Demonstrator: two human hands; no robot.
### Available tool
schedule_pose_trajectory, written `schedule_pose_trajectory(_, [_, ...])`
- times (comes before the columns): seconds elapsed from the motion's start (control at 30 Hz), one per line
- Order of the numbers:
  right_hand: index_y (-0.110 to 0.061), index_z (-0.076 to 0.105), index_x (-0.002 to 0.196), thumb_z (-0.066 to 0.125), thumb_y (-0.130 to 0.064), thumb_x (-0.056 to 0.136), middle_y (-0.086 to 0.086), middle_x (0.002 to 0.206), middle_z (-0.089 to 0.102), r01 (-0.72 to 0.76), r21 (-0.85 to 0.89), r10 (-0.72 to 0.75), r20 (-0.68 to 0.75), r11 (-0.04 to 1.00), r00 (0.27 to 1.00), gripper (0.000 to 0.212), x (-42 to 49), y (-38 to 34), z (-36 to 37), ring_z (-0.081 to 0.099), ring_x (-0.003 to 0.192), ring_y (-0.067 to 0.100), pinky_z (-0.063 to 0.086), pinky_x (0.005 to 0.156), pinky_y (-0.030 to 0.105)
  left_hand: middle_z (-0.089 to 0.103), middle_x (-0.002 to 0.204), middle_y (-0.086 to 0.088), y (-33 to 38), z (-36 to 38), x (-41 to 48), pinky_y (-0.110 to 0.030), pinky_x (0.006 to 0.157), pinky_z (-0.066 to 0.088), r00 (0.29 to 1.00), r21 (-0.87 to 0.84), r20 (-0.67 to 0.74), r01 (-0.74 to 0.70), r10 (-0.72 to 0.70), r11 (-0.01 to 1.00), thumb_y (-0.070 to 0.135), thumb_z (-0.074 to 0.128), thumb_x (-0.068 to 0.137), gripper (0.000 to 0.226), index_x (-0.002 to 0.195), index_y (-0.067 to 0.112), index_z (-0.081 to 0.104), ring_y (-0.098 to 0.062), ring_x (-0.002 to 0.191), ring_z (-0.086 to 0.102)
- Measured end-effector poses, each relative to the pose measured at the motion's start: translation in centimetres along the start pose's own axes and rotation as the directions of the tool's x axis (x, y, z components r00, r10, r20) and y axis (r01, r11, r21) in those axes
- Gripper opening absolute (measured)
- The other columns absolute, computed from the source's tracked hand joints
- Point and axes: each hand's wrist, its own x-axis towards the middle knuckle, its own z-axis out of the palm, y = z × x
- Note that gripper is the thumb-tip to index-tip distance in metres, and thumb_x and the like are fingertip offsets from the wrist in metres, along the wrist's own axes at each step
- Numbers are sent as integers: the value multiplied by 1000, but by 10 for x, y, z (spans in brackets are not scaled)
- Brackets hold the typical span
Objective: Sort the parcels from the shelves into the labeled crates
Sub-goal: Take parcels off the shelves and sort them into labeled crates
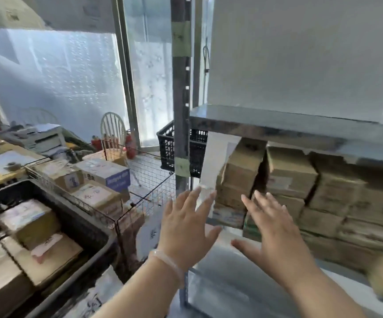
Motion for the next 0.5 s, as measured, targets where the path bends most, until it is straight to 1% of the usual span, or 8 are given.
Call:
schedule_pose_trajectory(0.07, [-46,0,152,41,-83,77,-10,163,2,-78,-18,78,-26,997,997,93,-27,25,-21,-8,150,11,-2,120,36,10,165,5,38,3,4,-48,122,8,996,-28,7,-87,88,996,69,38,90,76,153,45,4,-20,150,7])
schedule_pose_trajectory(0.1, [-47,-2,151,41,-83,77,-11,163,0,-112,-34,111,-46,993,993,93,-40,37,-30,-11,149,9,-3,120,35,10,165,6,57,4,6,-47,122,9,992,-39,5,-126,127,991,69,38,90,76,153,45,4,-20,150,7])
schedule_pose_trajectory(0.2, [-54,-10,147,43,-81,78,-17,161,-8,-215,-43,210,-97,976,973,91,-80,72,-56,-24,141,-1,-9,115,30,10,164,7,116,8,12,-47,121,11,972,-73,-9,-235,235,969,68,39,90,77,153,45,3,-18,150,8])
schedule_pose_trajectory(0.27, [-53,-9,147,42,-81,79,-17,162,-8,-269,-67,261,-105,961,960,90,-105,97,-73,-22,143,1,-8,115,30,10,164,8,157,11,12,-46,122,12,954,-99,-14,-299,299,949,67,41,90,77,153,45,3,-17,150,9])
schedule_pose_trajectory(0.37, [-48,-2,151,43,-81,78,-14,163,-3,-336,-83,323,-142,938,936,92,-138,135,-100,-14,147,7,-4,117,30,15,163,7,215,17,11,-46,120,14,926,-144,-20,-377,378,915,66,42,89,77,153,45,7,-18,149,13])
schedule_pose_trajectory(0.5, [-47,-2,151,38,-83,77,-13,163,-2,-361,-126,338,-173,924,925,92,-172,188,-128,-17,144,2,-7,114,27,19,162,8,291,34,8,-45,120,20,903,-220,-11,-420,429,880,64,43,89,74,152,44,11,-17,148,17])
